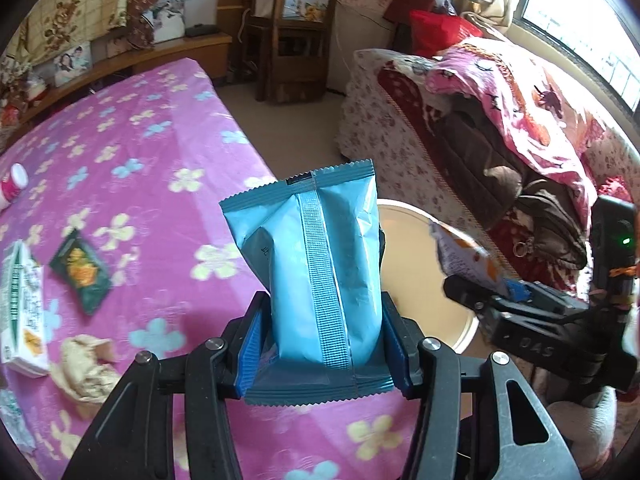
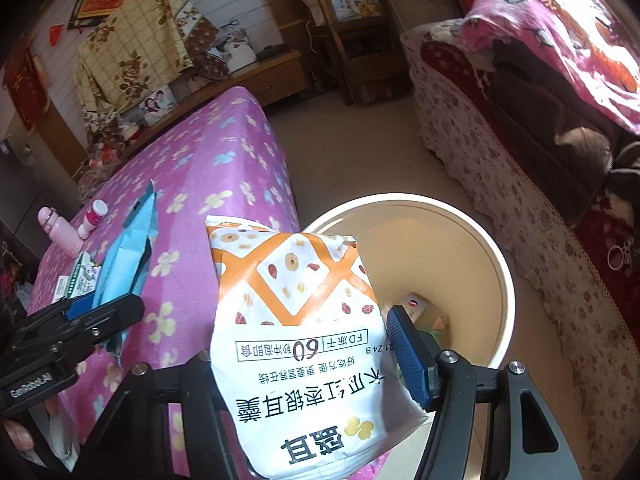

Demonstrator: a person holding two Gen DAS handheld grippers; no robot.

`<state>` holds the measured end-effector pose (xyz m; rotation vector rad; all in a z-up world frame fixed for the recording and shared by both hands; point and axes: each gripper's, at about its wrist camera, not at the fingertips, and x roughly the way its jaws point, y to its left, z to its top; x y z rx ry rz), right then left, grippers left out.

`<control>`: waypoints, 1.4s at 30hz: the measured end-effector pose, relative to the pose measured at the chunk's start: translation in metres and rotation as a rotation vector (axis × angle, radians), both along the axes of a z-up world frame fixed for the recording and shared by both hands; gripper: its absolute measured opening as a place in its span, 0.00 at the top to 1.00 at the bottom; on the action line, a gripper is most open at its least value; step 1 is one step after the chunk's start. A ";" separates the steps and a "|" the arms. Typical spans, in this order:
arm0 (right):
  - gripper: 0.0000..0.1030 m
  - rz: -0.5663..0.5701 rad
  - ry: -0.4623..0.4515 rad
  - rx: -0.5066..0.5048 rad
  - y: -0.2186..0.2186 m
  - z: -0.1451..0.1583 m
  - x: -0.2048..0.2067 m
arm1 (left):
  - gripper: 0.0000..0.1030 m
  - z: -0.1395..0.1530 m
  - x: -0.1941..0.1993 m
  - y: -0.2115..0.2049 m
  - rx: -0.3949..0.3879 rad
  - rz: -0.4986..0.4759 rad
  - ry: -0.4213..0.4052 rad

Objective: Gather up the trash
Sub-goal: 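Carry the snack bag and blue wrapper over the white bin with both tools, then open both tools to drop the snack bag and blue wrapper into the bin, then move both tools back over the remaining items on the bed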

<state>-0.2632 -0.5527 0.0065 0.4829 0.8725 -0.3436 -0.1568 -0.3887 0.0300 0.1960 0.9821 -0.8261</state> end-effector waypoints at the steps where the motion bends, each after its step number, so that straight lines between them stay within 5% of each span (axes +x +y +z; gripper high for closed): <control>1: 0.37 -0.008 0.008 0.002 -0.003 -0.003 -0.001 | 0.44 -0.002 0.000 -0.002 -0.004 -0.002 0.010; 11: 0.31 -0.127 0.057 0.075 -0.036 -0.027 -0.009 | 0.31 -0.009 0.001 -0.017 -0.068 -0.034 0.093; 21: 0.28 -0.132 0.056 0.082 -0.032 -0.030 -0.008 | 0.30 -0.015 0.007 -0.006 -0.053 -0.014 0.121; 42: 0.27 -0.047 0.058 0.014 0.012 -0.012 0.008 | 0.30 -0.009 0.011 0.038 -0.024 0.079 0.047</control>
